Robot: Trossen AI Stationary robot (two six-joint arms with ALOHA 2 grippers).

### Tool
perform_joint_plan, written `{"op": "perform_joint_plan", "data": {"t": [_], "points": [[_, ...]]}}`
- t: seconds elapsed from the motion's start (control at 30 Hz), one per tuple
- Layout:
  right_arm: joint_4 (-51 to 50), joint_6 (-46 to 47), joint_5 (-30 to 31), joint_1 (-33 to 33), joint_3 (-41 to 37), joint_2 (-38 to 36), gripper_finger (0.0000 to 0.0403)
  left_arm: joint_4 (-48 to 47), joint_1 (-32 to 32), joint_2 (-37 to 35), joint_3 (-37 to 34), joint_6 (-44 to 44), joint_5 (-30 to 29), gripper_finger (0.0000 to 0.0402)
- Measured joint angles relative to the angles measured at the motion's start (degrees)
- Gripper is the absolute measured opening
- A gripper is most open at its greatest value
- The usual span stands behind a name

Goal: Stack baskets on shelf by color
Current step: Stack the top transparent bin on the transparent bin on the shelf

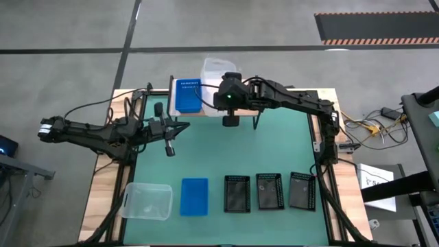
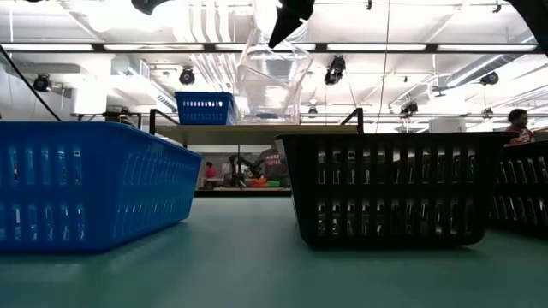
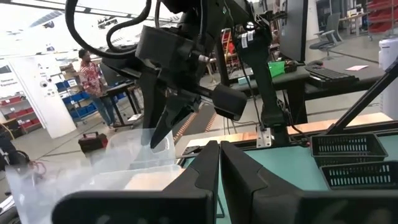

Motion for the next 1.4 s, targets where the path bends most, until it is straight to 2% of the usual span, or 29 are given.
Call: {"op": "perform_joint_plan", "data": {"t": [0.3, 0.53, 0.93, 1.27, 1.4], "points": [[0.39, -0.23, 0.39, -0.09, -0.02, 0.66, 0.0068, 0.15, 0.0, 0.02, 0.0, -0.07, 0.02, 0.0], [0.44, -0.21, 0.37, -0.09, 0.29, 0.28, 0.0083, 0.23, 0.0, 0.01, 0.0, -0.07, 0.04, 0.0], [4.25, -2.31, -0.1, 0.09, 0.45, 0.44, 0.0076, 0.65, 0.0, 0.39, 0.02, 0.07, 0.07, 0.0], [7.48, -3.19, -0.12, 0.07, 0.44, 0.5, 0.0109, 1.06, 0.0, 0.48, 0.04, 0.24, 0.07, 0.0], [8.14, -3.7, -1.19, -0.16, 0.44, 0.67, 0.0085, 1.17, 0.0, 0.48, 0.04, 0.24, 0.07, 0.0]]}}
